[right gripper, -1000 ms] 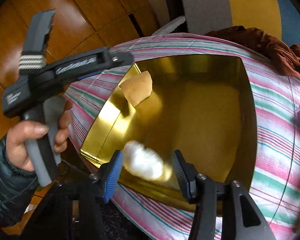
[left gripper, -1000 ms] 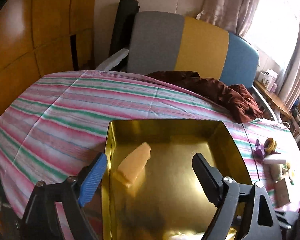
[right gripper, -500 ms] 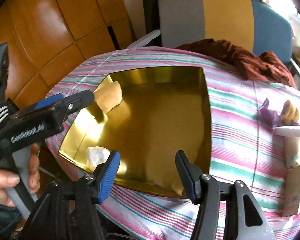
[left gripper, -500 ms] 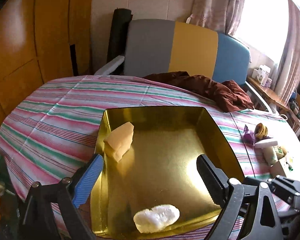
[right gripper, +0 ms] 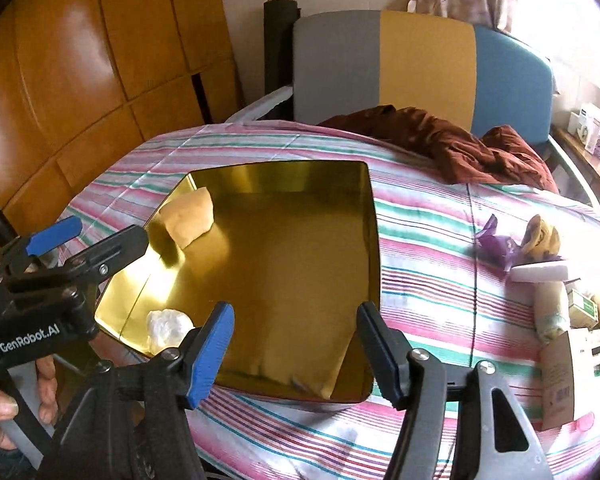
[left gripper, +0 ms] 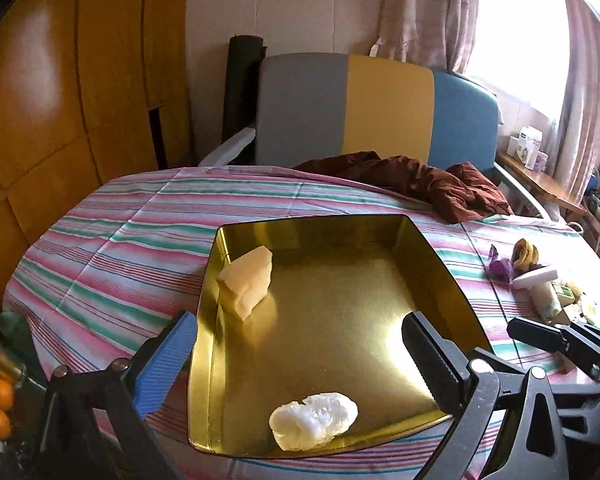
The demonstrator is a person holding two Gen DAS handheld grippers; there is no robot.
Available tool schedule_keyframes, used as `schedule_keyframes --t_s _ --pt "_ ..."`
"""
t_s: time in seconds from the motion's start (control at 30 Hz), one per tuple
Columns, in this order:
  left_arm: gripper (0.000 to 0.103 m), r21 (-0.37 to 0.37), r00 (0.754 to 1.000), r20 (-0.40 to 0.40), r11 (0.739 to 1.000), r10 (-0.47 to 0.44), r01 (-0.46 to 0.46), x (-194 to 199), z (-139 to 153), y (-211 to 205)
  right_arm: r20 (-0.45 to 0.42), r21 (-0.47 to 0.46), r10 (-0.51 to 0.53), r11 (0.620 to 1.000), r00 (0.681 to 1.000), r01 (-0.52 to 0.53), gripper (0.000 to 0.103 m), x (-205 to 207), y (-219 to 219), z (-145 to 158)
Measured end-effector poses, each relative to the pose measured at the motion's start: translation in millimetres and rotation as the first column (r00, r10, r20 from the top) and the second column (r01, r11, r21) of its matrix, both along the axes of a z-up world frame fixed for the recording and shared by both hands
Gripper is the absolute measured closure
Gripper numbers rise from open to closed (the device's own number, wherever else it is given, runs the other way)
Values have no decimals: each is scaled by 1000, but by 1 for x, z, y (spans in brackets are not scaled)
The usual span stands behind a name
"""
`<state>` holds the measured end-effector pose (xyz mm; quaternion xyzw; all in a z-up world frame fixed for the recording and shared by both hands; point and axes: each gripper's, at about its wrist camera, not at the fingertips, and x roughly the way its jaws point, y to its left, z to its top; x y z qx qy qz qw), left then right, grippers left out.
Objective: Organize objects
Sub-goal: 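Move both grippers back from the tray toward the pile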
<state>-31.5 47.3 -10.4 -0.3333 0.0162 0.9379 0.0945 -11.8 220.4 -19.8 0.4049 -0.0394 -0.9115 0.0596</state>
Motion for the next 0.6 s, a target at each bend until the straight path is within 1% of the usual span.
schedule_keyframes --t_s 0.4,0.6 --pt "0 1 998 -8 998 -67 67 9 5 16 -4 -7 -67 998 998 67 38 9 22 0" --pt "0 -7 992 -5 992 -128 128 13 6 30 7 -13 -118 993 993 118 38 14 41 -3"
